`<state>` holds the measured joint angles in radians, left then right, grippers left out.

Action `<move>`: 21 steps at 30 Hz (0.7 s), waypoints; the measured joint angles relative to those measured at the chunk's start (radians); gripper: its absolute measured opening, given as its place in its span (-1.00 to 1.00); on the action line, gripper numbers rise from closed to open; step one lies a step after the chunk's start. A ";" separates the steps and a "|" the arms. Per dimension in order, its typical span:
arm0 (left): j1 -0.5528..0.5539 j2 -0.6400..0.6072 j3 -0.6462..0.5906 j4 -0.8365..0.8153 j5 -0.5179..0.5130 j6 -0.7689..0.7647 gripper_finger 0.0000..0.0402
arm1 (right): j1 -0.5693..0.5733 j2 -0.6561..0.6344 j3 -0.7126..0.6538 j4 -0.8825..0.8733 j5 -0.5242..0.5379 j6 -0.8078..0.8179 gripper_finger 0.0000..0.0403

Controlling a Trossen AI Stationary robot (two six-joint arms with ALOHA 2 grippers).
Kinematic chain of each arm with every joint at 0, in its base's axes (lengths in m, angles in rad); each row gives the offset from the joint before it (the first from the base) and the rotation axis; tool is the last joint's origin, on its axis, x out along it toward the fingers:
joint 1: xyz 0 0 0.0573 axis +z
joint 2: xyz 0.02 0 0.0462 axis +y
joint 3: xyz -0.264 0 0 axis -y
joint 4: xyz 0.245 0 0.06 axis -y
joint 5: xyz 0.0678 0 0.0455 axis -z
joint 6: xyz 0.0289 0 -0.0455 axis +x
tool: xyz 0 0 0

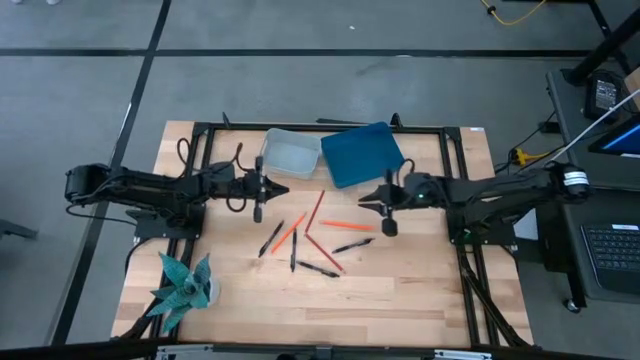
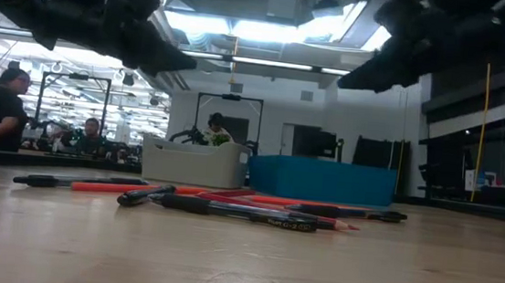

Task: Sort pens & pencils
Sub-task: Put the orange pencil into the blue bin

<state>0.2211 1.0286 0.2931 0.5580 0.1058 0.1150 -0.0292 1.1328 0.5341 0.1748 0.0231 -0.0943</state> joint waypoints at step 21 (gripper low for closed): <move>-0.002 0.135 0.140 -0.294 -0.020 0.036 -0.93 | -0.015 0.318 0.366 -0.466 0.000 0.010 -0.53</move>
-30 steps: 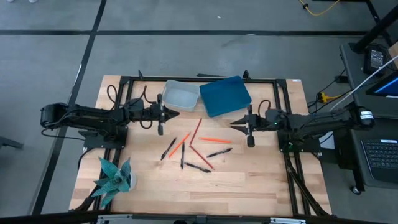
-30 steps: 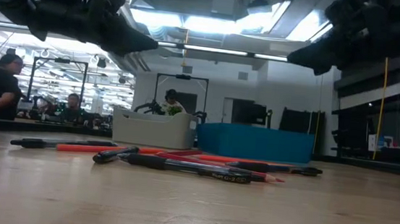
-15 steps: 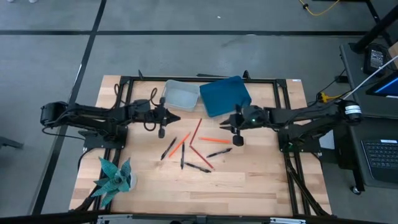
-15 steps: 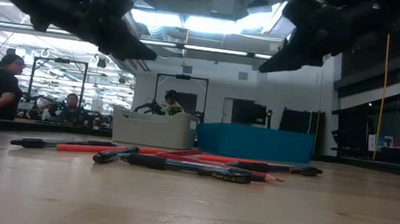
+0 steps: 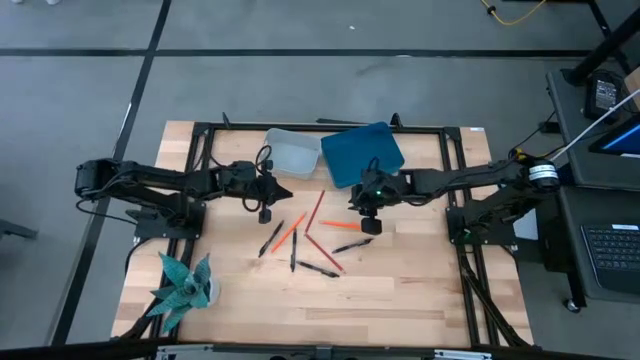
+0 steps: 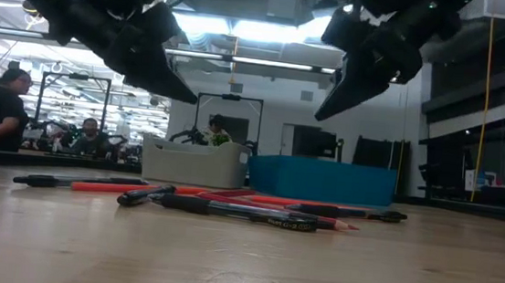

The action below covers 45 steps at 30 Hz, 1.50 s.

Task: Sort pens & pencils
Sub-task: Put the orange pencil into the blue bin

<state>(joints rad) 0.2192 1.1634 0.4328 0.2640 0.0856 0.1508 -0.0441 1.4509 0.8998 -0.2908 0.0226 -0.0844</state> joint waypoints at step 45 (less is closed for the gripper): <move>0.001 0.004 0.000 0.005 -0.025 0.018 -0.93 | 0.055 0.290 0.018 0.042 -0.080 0.159 -0.44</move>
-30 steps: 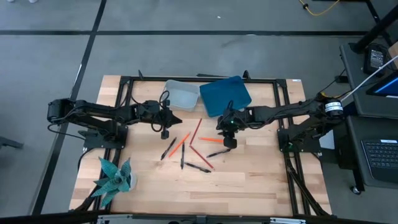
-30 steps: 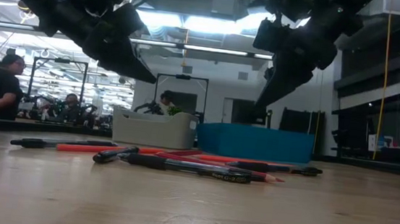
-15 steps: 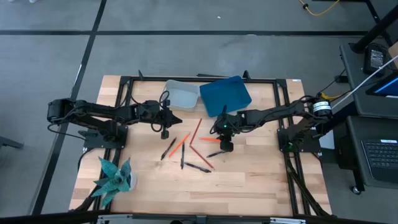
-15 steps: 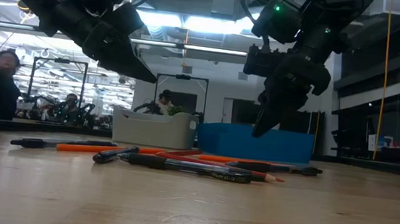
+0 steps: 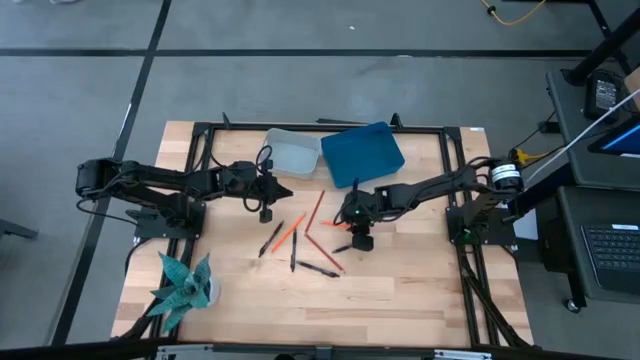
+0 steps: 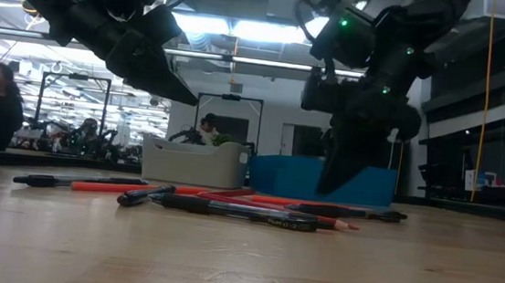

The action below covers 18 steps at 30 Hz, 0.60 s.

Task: Sort pens & pencils
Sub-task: Put the orange pencil into the blue bin

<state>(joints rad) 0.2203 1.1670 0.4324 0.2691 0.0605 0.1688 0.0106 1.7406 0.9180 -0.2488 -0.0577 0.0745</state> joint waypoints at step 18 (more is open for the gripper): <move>0.000 0.000 0.000 -0.017 -0.001 0.002 -0.93 | 0.001 0.213 0.260 -0.286 0.014 -0.055 -0.44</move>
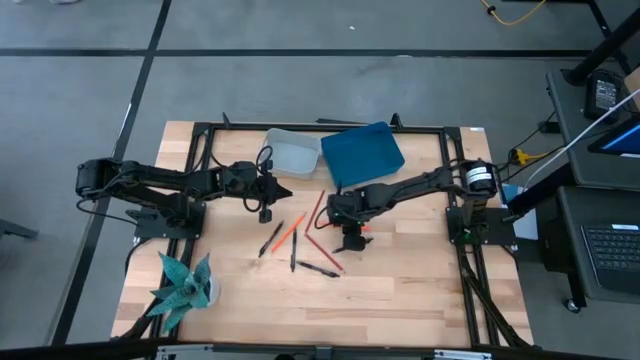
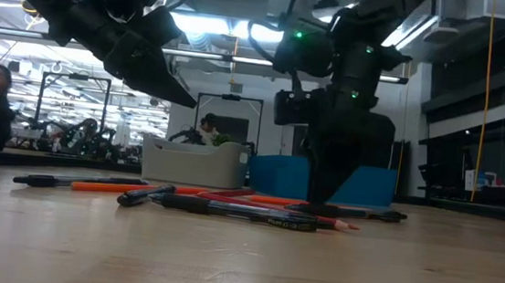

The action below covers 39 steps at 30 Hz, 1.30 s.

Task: Sort pens & pencils
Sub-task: Put the orange pencil into the blue bin

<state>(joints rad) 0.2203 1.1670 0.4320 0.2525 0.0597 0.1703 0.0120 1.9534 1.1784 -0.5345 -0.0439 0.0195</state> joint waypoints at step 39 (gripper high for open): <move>0.000 0.000 0.000 -0.016 0.000 0.000 -0.93 | -0.001 0.004 0.013 -0.014 0.001 0.004 -0.83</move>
<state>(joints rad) 0.2203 1.1667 0.4320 0.2363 0.0597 0.1699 0.0113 1.9575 1.1912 -0.5490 -0.0433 0.0235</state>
